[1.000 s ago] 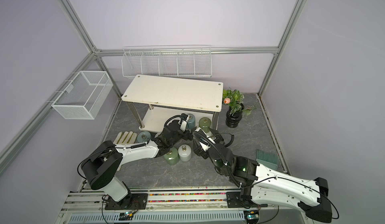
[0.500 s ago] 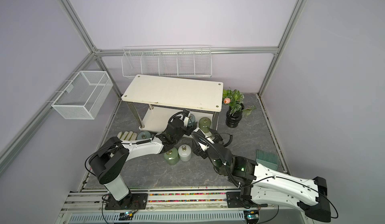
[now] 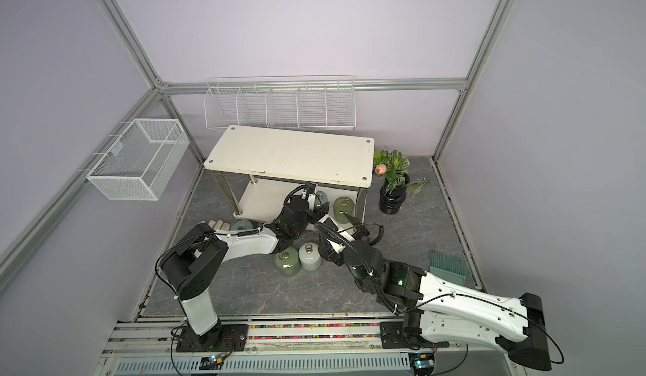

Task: Remove the tea canisters from the shelf
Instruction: Pick up the tea canister from the shelf.

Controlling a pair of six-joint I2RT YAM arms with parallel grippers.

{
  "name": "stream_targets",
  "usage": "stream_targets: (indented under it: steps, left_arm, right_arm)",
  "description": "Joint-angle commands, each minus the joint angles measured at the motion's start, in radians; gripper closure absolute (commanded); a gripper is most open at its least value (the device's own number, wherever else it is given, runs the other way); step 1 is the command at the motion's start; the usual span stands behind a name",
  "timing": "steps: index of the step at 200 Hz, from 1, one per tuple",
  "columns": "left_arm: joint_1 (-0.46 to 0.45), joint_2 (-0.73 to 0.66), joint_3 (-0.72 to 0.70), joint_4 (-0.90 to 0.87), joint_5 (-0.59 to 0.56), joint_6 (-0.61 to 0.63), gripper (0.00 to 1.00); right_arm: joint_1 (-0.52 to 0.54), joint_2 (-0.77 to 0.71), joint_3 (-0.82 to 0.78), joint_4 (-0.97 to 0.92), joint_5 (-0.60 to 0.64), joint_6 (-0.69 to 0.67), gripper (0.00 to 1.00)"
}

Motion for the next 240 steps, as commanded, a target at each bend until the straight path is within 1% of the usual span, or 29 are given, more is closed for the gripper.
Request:
stream_targets:
  steps: [1, 45, 57, 77, 94, 157, 209, 240]
  left_arm:
    - [0.013, 0.023, 0.036, 0.033, -0.003, -0.036, 0.00]
    - [0.017, 0.046, 0.050, 0.033, 0.010, -0.047, 0.01]
    - [0.017, 0.048, 0.049, 0.034, 0.013, -0.048, 0.03]
    - [0.016, 0.050, 0.050, 0.034, 0.013, -0.045, 0.11]
    - [0.017, 0.049, 0.050, 0.033, 0.015, -0.043, 0.15]
    - [0.017, 0.023, 0.038, 0.060, 0.013, -0.021, 0.20]
    - [0.017, -0.036, 0.037, 0.051, 0.012, 0.008, 0.20]
    - [0.017, -0.089, 0.010, 0.055, 0.005, 0.018, 0.20]
  right_arm:
    - [0.003, 0.011, -0.012, 0.037, 0.001, -0.017, 0.11]
    - [-0.004, 0.009, -0.015, 0.046, -0.006, -0.021, 0.11]
    - [-0.007, 0.006, -0.015, 0.046, -0.008, -0.022, 0.11]
    - [-0.009, 0.005, -0.015, 0.046, -0.010, -0.022, 0.11]
    - [-0.010, 0.002, -0.015, 0.045, -0.011, -0.022, 0.11]
    - [-0.013, 0.004, -0.014, 0.046, -0.016, -0.025, 0.11]
    - [-0.016, 0.009, -0.015, 0.057, -0.020, -0.028, 0.11]
    - [-0.019, 0.013, -0.015, 0.061, -0.026, -0.030, 0.11]
